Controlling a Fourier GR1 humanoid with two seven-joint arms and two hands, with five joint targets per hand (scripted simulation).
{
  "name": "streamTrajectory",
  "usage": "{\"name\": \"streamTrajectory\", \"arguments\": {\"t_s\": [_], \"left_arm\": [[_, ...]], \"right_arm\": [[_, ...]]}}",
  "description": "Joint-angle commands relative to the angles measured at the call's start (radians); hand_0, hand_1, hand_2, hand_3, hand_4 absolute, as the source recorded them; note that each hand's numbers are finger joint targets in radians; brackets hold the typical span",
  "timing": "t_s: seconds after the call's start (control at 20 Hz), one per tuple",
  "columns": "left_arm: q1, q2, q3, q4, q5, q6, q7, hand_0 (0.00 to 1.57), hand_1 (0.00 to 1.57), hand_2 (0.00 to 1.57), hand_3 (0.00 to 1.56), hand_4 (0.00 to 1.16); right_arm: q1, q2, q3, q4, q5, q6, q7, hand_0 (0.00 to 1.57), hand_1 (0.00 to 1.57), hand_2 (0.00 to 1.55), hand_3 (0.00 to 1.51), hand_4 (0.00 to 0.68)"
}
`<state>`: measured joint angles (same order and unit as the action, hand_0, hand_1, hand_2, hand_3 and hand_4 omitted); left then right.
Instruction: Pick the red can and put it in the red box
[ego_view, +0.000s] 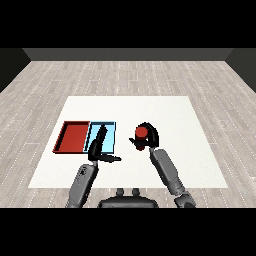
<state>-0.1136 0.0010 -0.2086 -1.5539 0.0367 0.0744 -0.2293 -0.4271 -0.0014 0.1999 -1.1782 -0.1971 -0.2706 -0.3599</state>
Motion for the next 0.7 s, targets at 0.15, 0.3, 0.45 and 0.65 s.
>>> {"name": "streamTrajectory", "arguments": {"t_s": [0.15, 0.3, 0.45, 0.65], "left_arm": [[-0.017, -0.001, -0.173, -0.008, 0.046, 0.099, 0.036, 0.0, 0.0, 0.0, 0.0, 0.0], [-0.122, -0.001, -0.255, 0.07, 0.076, 0.211, 0.03, 0.0, 0.0, 0.0, 0.0, 0.0], [-0.121, -0.001, -0.216, 0.07, 0.054, 0.164, 0.048, 0.0, 0.0, 0.0, 0.0, 0.0], [-0.099, -0.001, -0.178, 0.145, 0.073, 0.116, -0.033, 0.0, 0.0, 0.0, 0.0, 0.0]], "right_arm": [[0.011, 0.001, 0.117, -0.065, -0.04, -0.096, -0.014, 1.41, 1.41, 1.42, 1.41, 0.64], [0.027, 0.001, 0.127, -0.052, -0.016, -0.052, -0.032, 1.39, 1.39, 1.4, 1.39, 0.636], [0.019, 0.001, 0.127, -0.128, -0.022, -0.033, 0.023, 1.38, 1.38, 1.41, 1.4, 0.625], [0.008, 0.001, 0.21, -0.164, -0.029, -0.113, 0.035, 1.4, 1.4, 1.41, 1.4, 0.615]]}}
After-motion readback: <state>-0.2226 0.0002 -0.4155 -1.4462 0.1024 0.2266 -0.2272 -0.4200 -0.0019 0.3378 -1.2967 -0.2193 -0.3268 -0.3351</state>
